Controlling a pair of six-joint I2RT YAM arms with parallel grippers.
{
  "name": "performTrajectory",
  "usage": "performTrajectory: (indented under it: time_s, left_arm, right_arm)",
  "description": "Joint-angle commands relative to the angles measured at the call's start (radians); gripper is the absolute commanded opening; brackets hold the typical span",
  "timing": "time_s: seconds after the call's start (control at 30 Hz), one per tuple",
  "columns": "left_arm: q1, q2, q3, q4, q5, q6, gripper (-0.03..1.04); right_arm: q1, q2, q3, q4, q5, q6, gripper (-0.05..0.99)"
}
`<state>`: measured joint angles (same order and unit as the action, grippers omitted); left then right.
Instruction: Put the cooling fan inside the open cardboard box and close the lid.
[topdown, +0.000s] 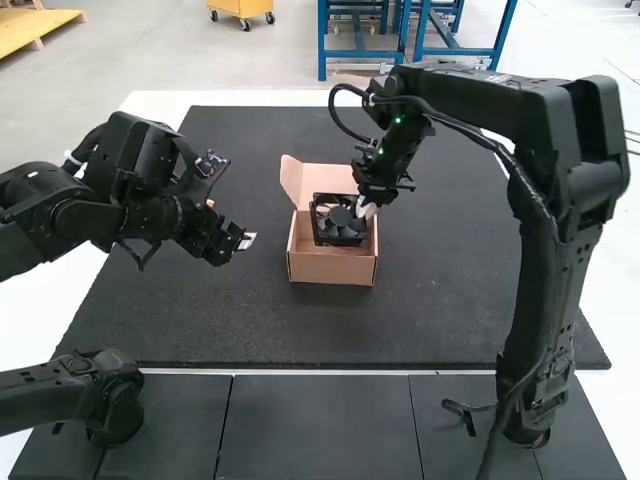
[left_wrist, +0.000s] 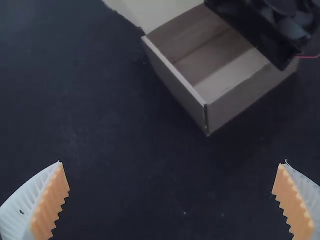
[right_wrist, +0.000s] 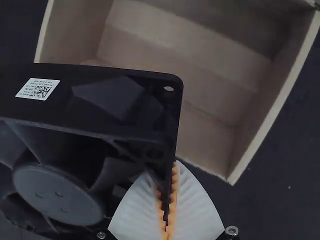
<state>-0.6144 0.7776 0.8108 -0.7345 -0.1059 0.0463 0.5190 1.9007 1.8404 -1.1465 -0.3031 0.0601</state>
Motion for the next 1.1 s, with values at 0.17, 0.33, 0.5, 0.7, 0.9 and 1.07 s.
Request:
performTrajectory:
  time_s: [0.17,0.33,0.5,0.7,0.9,1.07]
  left_arm:
    - [0.004,-0.012,0.001,0.017,-0.009,0.012,0.96]
    - [0.004,-0.012,0.002,0.018,-0.009,0.012,0.96]
    - [0.002,-0.012,0.005,0.026,-0.009,0.012,0.96]
    - [0.001,-0.012,0.008,0.024,-0.009,0.013,0.96]
    - [0.004,-0.012,0.011,0.026,-0.009,0.013,0.96]
    - [0.001,-0.012,0.011,0.037,-0.009,0.013,0.96]
  right_arm:
    - [0.009,0.083,0.123,0.004,-0.022,0.066,-0.02]
    - [0.033,0.103,0.129,0.007,-0.019,0.109,-0.02]
    - [0.047,0.118,0.125,0.031,0.002,0.172,-0.02]
    - [0.044,0.135,0.106,0.039,0.015,0.208,-0.02]
    - [0.039,0.155,0.105,0.056,0.032,0.222,-0.02]
    - [0.024,0.175,0.1,0.062,0.042,0.216,-0.02]
